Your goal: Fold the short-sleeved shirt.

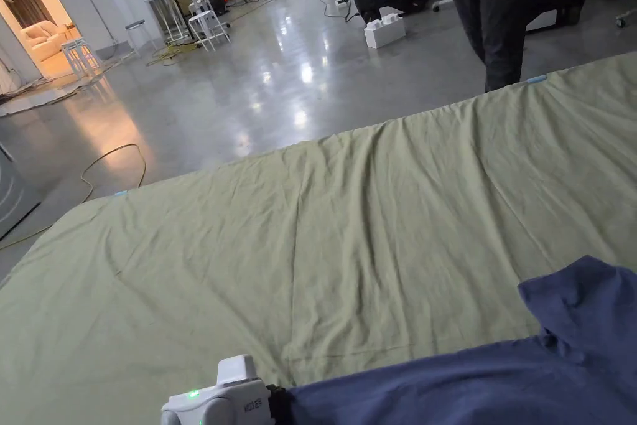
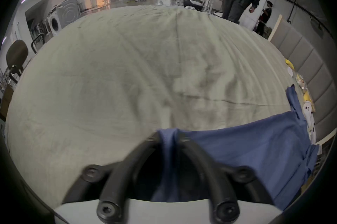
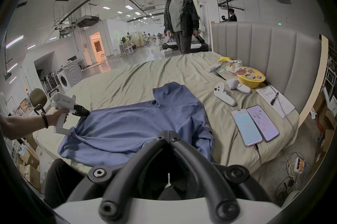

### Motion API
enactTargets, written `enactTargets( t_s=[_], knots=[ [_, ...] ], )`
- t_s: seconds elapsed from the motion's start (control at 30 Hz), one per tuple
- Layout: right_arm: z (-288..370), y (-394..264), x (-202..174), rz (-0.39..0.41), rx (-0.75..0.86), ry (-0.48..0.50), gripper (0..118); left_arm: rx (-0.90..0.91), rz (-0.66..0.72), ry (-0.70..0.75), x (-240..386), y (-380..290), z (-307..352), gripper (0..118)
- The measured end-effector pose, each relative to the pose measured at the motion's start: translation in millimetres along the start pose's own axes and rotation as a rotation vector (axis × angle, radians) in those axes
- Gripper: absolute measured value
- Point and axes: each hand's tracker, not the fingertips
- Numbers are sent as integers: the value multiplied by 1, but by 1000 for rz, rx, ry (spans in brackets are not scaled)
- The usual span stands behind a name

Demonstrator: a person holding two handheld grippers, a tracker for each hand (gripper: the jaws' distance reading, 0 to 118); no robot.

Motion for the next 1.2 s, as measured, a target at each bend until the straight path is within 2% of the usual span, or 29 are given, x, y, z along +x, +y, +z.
enactTargets(
  t_s=[0.1,0.23,0.3,0.33,0.4,0.43,0.47,0.53,0.67,0.77,0.93,1.0,1.03,1.07,1.2],
  knots=[
    [-17,9,2,-7,-14,20,0,-26,-17,36,11,1,-10,6],
    [-70,59,14,25,-18,55,1,-58,3,27,3,3,-18,6],
    [-118,97,26,-36,-126,104,2,-84,-23,17,4,6,-19,6],
    [-143,113,32,-72,-198,123,9,-93,-32,19,6,7,-20,6],
    [-202,135,45,-105,-302,164,68,-111,-41,23,8,11,-20,6],
    [-228,143,49,-105,-338,152,90,-115,-48,25,8,11,-20,6],
    [-251,150,53,-104,-381,122,96,-116,-51,26,9,11,-20,6],
    [-294,155,55,-32,-447,20,91,-112,-62,27,8,10,-20,6],
    [-353,138,64,77,-576,-90,90,-94,-59,19,4,8,-20,6],
    [-372,115,67,56,-682,-116,80,-79,-62,23,5,7,-21,6],
    [-381,95,70,57,-661,-139,71,-85,-98,42,10,9,-20,6],
    [-378,98,70,55,-653,-139,43,-88,-103,46,11,10,-20,6],
    [-376,101,69,75,-650,-132,17,-90,-105,48,11,10,-21,6],
    [-373,103,69,93,-641,-122,2,-93,-104,47,11,12,-20,6],
    [-353,106,67,37,-614,-29,1,-36,-60,1,3,15,8,6]
  ],
)
